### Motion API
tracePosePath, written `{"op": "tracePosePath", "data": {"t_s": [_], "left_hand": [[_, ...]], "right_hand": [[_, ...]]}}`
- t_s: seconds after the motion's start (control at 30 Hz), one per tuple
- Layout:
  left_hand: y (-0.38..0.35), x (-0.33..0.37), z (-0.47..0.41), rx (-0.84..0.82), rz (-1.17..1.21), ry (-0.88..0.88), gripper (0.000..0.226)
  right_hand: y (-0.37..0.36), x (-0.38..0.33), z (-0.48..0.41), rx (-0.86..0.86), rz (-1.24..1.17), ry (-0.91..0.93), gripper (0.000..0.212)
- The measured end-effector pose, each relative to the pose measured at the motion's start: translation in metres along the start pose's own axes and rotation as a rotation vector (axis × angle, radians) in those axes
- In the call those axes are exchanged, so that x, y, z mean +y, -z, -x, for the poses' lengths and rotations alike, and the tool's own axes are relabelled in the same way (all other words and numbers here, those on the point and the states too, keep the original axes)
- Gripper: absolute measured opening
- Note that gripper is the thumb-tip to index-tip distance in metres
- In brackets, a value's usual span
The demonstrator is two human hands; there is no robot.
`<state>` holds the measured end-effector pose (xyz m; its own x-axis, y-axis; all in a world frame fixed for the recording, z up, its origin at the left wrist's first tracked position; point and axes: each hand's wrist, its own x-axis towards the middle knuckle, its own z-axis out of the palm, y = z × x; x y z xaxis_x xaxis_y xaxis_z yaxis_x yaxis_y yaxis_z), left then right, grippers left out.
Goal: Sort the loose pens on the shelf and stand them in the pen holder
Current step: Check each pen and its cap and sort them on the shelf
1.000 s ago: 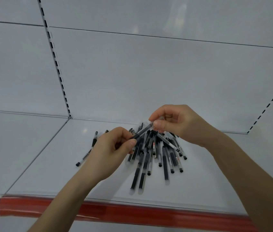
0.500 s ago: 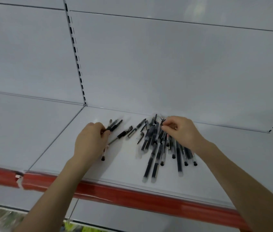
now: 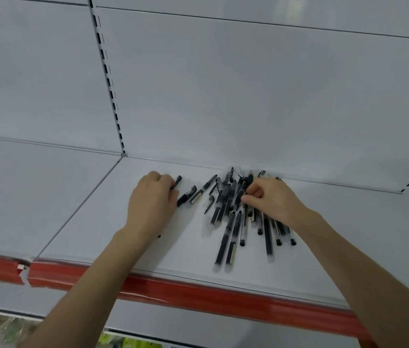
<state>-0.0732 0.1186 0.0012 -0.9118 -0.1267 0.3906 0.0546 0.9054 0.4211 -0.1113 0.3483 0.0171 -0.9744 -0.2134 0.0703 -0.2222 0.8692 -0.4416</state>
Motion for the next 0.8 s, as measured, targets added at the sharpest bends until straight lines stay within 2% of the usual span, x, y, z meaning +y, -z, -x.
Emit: {"op": "tracePosePath", "data": {"t_s": [0.17,0.3,0.43,0.53,0.6,0.67,0.73,0.8], "left_hand": [[-0.018,0.028,-0.005,-0.186,-0.063,-0.167,0.027],[-0.025,0.035,-0.016,-0.253,-0.136,-0.139,0.025],[-0.024,0.033,-0.024,-0.328,-0.185,-0.085,0.015],[-0.022,0.028,-0.026,-0.367,-0.175,-0.029,0.033],[-0.016,0.023,-0.026,-0.382,-0.124,-0.009,0.030],[-0.009,0.015,-0.024,-0.346,-0.001,0.009,0.014],[-0.001,0.009,-0.019,-0.290,0.192,0.072,0.008],[0.006,0.007,-0.013,-0.251,0.421,0.165,0.007]], "right_hand": [[-0.002,0.000,0.002,-0.011,0.000,0.007,0.023],[-0.002,0.000,0.005,0.016,-0.017,0.026,0.017],[-0.002,-0.023,0.013,0.087,-0.103,0.157,0.014],[-0.007,-0.049,0.019,0.030,-0.115,0.264,0.016],[-0.015,-0.061,0.019,-0.036,-0.040,0.305,0.023],[-0.024,-0.068,0.018,-0.096,0.121,0.306,0.036],[-0.030,-0.072,0.017,-0.130,0.228,0.296,0.045],[-0.033,-0.074,0.015,-0.141,0.237,0.289,0.044]]}}
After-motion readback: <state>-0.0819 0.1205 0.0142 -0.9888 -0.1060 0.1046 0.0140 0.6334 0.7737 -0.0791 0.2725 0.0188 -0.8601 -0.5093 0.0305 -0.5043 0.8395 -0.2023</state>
